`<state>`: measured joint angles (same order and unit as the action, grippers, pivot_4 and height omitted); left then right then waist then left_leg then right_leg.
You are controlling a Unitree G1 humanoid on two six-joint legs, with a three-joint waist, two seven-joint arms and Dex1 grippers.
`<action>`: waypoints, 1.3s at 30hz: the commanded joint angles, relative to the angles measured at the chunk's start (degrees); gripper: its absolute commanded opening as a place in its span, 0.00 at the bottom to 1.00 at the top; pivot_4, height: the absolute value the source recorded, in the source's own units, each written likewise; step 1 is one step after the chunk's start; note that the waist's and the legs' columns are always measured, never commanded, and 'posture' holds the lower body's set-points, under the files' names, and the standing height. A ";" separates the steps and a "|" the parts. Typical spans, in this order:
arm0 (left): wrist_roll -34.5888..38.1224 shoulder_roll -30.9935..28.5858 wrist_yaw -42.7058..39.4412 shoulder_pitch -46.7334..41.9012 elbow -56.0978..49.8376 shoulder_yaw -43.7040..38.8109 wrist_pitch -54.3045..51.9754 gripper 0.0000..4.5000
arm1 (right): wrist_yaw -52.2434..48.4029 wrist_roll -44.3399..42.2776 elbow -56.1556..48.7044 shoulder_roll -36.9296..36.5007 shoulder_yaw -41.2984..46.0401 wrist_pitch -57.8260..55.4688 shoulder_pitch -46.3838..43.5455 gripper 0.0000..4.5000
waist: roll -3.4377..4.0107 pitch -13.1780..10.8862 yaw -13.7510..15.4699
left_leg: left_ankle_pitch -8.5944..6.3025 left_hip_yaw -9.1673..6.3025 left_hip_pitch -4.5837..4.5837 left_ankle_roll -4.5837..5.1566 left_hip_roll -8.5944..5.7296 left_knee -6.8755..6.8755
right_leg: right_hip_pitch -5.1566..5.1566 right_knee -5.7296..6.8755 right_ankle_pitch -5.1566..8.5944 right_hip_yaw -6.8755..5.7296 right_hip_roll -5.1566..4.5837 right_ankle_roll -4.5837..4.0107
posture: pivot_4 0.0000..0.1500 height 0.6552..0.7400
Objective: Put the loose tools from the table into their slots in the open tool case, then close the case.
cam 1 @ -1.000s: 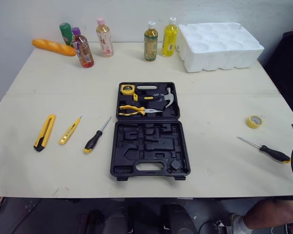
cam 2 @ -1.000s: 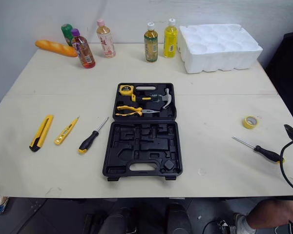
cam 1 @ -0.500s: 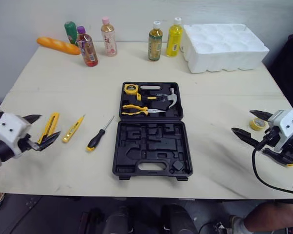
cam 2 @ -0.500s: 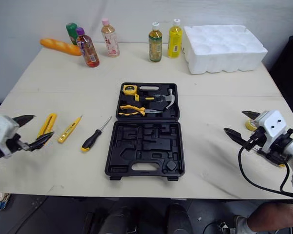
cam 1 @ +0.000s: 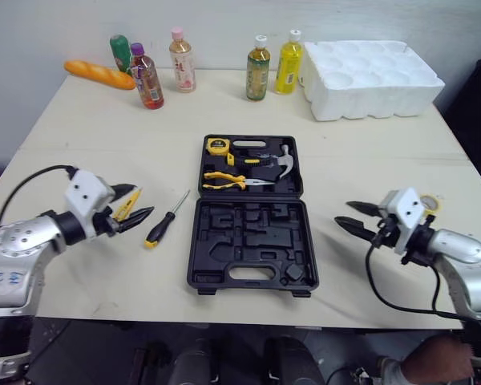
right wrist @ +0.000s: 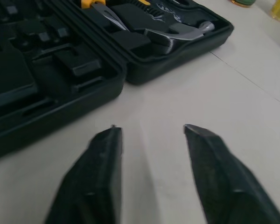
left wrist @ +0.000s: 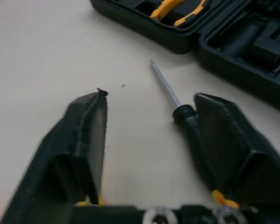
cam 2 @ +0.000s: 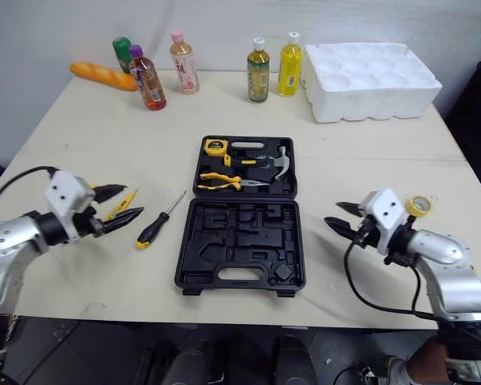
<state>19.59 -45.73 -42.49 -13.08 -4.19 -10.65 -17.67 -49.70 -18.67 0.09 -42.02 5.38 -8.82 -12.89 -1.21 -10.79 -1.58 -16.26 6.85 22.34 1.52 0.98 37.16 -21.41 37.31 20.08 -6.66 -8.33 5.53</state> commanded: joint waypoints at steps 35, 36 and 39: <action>-11.89 16.84 5.30 -20.00 13.92 15.26 -8.99 0.03 | 6.38 15.85 17.63 10.01 -9.67 4.17 -18.10 0.00 | 0.00 0.00 0.03 | 0.01 -0.01 0.07 -0.02 0.11 0.16 | -0.03 0.04 0.00 0.09 0.53 0.00 | 1.00 1.00; -12.14 17.13 5.32 -20.29 14.22 15.44 -8.85 0.03 | 6.30 15.91 17.94 10.13 -9.69 4.35 -18.23 0.00 | -0.01 0.00 0.05 | 0.01 -0.01 0.06 -0.02 0.11 0.16 | -0.02 0.05 0.00 0.09 0.54 0.00 | 1.00 1.00; -13.07 18.26 5.29 -21.44 15.51 16.12 -8.33 0.03 | 5.56 15.95 18.49 10.43 -10.01 4.64 -18.29 0.00 | 0.00 0.00 0.38 | 0.01 -0.03 0.08 -0.02 0.09 0.16 | -0.02 0.04 0.00 0.09 0.52 0.00 | 1.00 1.00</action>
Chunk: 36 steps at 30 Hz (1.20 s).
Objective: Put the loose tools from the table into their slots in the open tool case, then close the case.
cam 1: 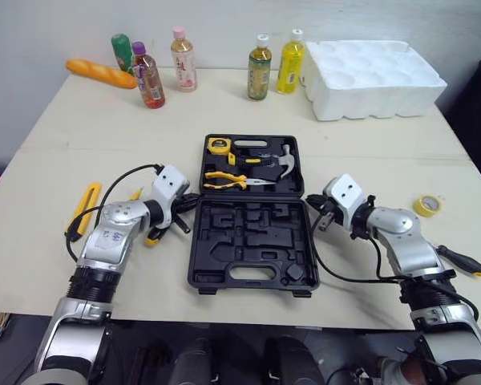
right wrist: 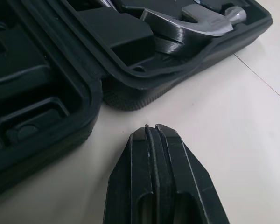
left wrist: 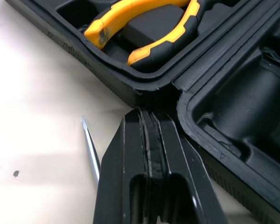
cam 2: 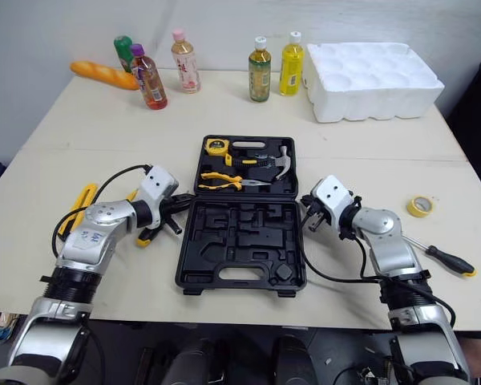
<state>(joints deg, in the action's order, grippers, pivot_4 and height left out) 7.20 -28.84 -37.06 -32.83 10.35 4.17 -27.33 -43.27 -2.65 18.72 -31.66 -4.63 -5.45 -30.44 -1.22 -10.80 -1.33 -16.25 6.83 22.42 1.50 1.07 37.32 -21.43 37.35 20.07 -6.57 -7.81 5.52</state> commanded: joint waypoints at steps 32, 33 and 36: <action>-3.64 6.55 -15.03 4.48 -7.51 10.35 6.06 0.03 | -15.08 -9.88 -20.31 -6.28 4.83 -4.28 16.43 0.00 | 0.06 0.04 2.50 | -0.15 -0.53 -0.10 0.13 -0.07 0.04 | 0.77 -0.81 -0.10 -0.39 0.07 0.19 | 1.00 1.00; -3.64 6.25 -15.01 5.06 -8.30 10.20 5.74 0.03 | -15.38 -10.10 -21.45 -6.66 4.87 -4.82 17.28 0.00 | 0.06 0.04 2.51 | -0.15 -0.53 -0.10 0.13 -0.07 0.01 | 0.78 -0.83 -0.10 -0.38 0.06 0.19 | 1.00 1.00; -3.66 5.51 -14.09 6.75 -10.43 9.35 4.47 0.03 | -15.65 -10.45 -24.09 -7.58 4.98 -5.98 19.65 0.00 | 0.06 0.04 2.49 | -0.15 -0.56 -0.12 0.13 -0.05 0.00 | 0.81 -0.85 -0.10 -0.42 0.08 0.19 | 1.00 1.00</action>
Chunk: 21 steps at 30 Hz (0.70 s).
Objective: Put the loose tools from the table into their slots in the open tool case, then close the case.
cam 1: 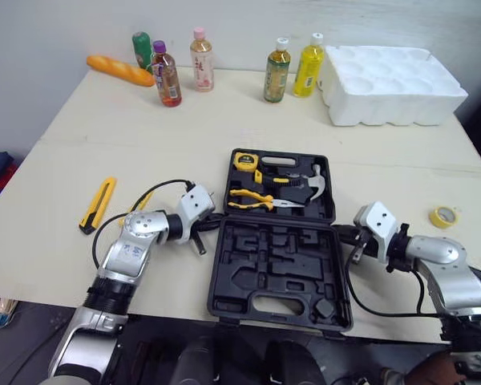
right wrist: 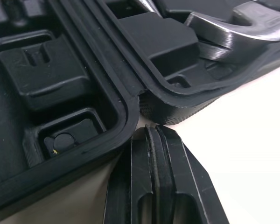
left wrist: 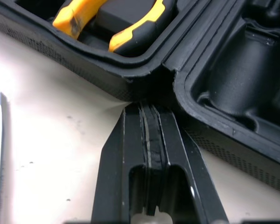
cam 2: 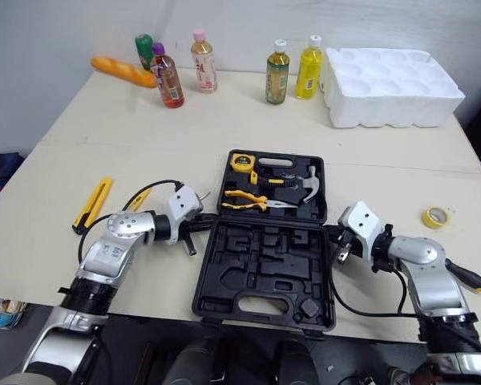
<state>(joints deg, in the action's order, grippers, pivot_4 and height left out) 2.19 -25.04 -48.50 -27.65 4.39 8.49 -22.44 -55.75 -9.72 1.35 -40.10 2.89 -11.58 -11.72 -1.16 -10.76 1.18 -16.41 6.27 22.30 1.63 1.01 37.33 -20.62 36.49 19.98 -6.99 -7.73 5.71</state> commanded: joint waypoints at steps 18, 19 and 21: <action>-0.19 -3.77 -1.67 4.55 -7.89 2.39 1.96 0.03 | -2.31 -0.12 -2.37 0.17 -2.45 5.50 2.07 0.00 | 0.01 0.01 -1.04 | -0.03 -0.01 -0.12 -0.05 0.10 0.01 | 0.09 -0.01 0.00 0.02 0.02 0.00 | 1.00 1.00; 0.08 -4.40 -1.94 4.58 -8.03 1.95 3.13 0.03 | -2.38 -0.15 -1.98 -0.04 -2.22 5.93 1.92 0.00 | 0.01 0.00 -1.22 | -0.03 0.00 -0.12 -0.05 0.12 0.00 | 0.09 -0.01 0.00 0.02 0.02 0.00 | 1.00 1.00; 0.09 -5.71 -1.59 4.21 -7.69 0.67 5.85 0.03 | -2.87 -0.41 -1.18 -0.90 -1.28 6.87 1.74 0.00 | 0.01 0.00 -1.29 | -0.04 0.00 -0.12 -0.08 0.15 0.00 | 0.08 -0.02 0.00 0.02 0.02 0.00 | 1.00 1.00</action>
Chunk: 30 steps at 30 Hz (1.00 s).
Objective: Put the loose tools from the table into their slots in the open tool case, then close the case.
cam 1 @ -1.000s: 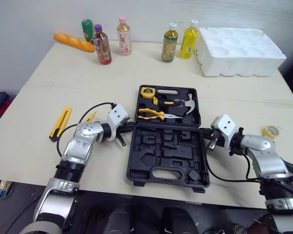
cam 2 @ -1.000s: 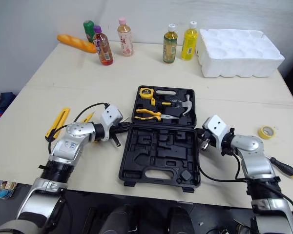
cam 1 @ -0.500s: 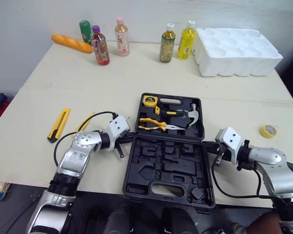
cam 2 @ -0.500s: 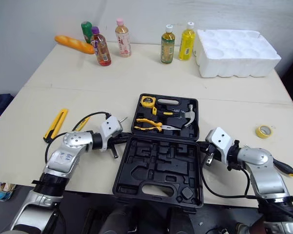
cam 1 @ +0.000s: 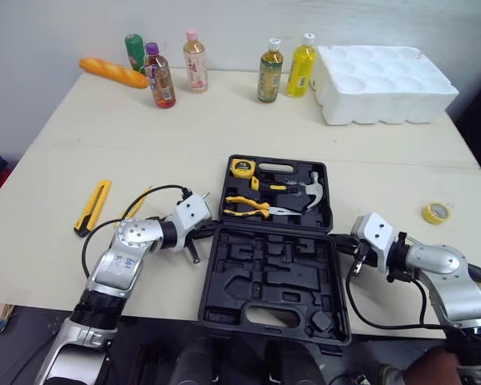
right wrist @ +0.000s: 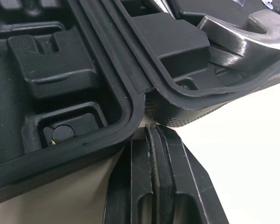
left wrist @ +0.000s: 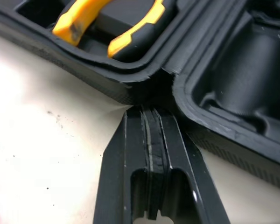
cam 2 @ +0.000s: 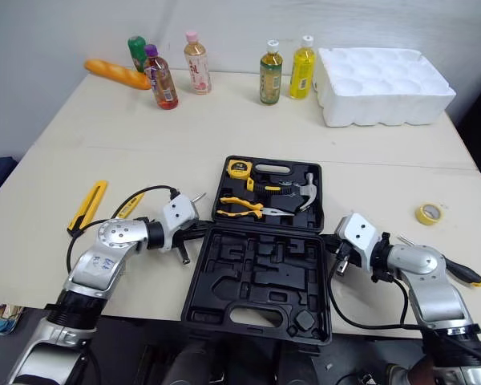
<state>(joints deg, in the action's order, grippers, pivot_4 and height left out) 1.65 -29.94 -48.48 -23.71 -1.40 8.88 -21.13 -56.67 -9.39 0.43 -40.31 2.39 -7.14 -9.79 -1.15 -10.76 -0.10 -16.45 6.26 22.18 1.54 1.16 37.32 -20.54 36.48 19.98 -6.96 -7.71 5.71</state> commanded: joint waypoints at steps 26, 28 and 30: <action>12.97 -26.53 -4.06 17.07 21.50 -44.26 19.34 0.99 | -0.12 -3.61 31.35 -22.83 33.11 22.75 6.85 1.00 | 0.18 -0.15 -1.27 | -0.20 0.32 -0.11 -0.16 0.36 -0.17 | -0.11 -0.46 -0.07 0.14 -0.02 -0.04 | 1.00 1.00; 13.03 -27.29 -2.52 18.46 24.91 -46.66 21.27 0.99 | 1.87 -3.05 34.69 -23.20 33.91 25.65 6.84 1.00 | 0.21 -0.17 -1.48 | -0.22 0.33 -0.09 -0.20 0.37 -0.23 | -0.18 -0.48 -0.07 0.15 -0.02 -0.04 | 1.00 1.00; 12.92 -27.83 -1.31 19.11 27.61 -47.95 22.80 0.99 | 3.28 -2.63 37.18 -23.60 34.06 27.86 6.84 1.00 | 0.22 -0.17 -1.56 | -0.23 0.40 -0.08 -0.21 0.38 -0.25 | -0.22 -0.48 -0.07 0.21 -0.03 -0.05 | 1.00 1.00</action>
<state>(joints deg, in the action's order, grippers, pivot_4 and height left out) 14.33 -56.28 -51.15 -4.81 25.17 -36.21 -0.54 -55.07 -12.09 36.30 -62.44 34.28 17.96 -2.78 -0.94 -10.93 -1.66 -16.68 6.67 22.09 1.33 1.55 37.09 -20.76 36.00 19.90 -6.75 -7.74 5.66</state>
